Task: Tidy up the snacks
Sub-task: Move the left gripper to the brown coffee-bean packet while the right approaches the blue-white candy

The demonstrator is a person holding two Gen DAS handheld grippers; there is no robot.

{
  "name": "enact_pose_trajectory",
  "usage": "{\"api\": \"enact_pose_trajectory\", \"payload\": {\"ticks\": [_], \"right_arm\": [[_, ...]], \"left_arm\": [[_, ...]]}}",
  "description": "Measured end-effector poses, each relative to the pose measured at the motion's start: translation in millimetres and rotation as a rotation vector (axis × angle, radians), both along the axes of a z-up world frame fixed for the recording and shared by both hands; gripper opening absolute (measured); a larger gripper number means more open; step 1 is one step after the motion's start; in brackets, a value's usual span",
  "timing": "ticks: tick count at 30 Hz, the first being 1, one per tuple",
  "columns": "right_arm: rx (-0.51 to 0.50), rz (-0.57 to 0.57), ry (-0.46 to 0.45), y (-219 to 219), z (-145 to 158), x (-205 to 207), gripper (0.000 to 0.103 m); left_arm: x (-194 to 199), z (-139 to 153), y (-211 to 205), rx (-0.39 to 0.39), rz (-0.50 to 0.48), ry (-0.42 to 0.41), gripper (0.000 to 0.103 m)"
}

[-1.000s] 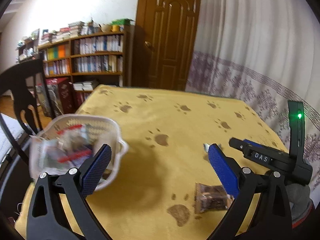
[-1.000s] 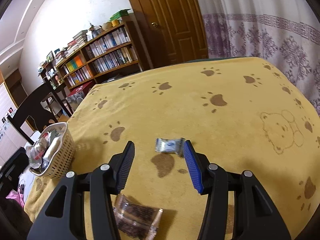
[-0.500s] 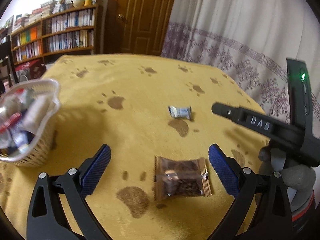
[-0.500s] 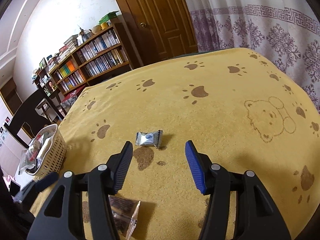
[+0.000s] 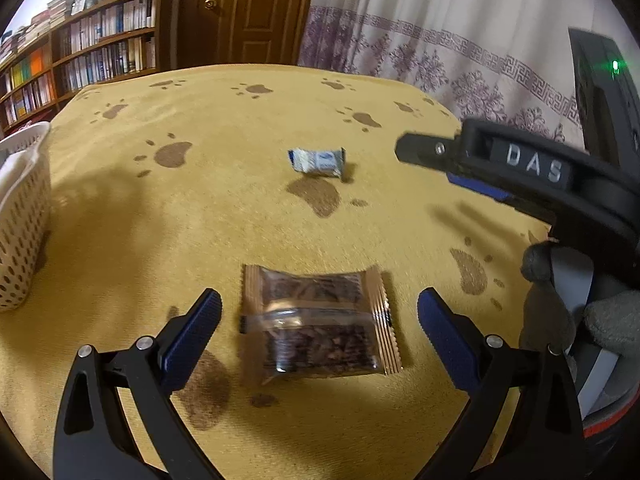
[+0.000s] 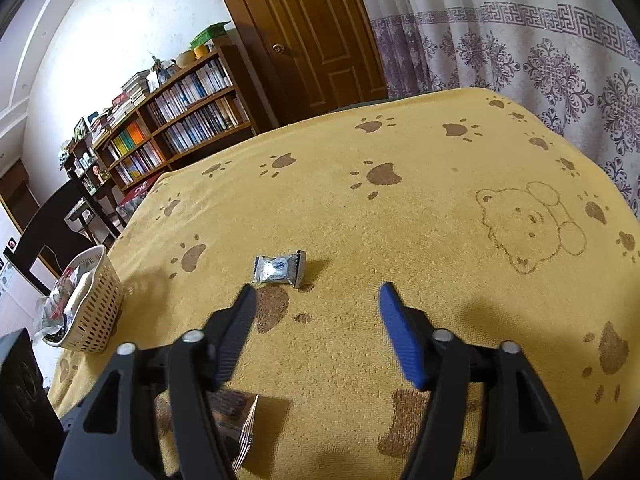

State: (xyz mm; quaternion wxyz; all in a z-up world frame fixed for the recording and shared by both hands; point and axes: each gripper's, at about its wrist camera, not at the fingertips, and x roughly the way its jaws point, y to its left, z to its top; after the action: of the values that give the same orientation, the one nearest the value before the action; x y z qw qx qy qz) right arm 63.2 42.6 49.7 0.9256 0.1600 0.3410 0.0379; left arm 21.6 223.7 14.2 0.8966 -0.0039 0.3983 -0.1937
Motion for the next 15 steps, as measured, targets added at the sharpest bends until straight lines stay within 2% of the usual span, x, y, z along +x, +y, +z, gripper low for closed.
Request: {"api": "enact_pose_trajectory", "payload": {"ticks": [3,12,15], "right_arm": [[0.005,-0.009,0.002,-3.2,-1.2,-0.2,0.067],[-0.003,-0.004,0.008,-4.3,-1.5,2.3,0.067],[-0.015,0.004,0.004,-2.3,0.5,5.7,0.067]], "left_arm": [[1.1,-4.7,-6.6,0.034,-0.011,0.013,0.1],[6.1,-8.5,-6.6,0.067,-0.019,0.037,0.099],[5.1,-7.8,-6.3,0.087,-0.008,0.029,0.089]]}}
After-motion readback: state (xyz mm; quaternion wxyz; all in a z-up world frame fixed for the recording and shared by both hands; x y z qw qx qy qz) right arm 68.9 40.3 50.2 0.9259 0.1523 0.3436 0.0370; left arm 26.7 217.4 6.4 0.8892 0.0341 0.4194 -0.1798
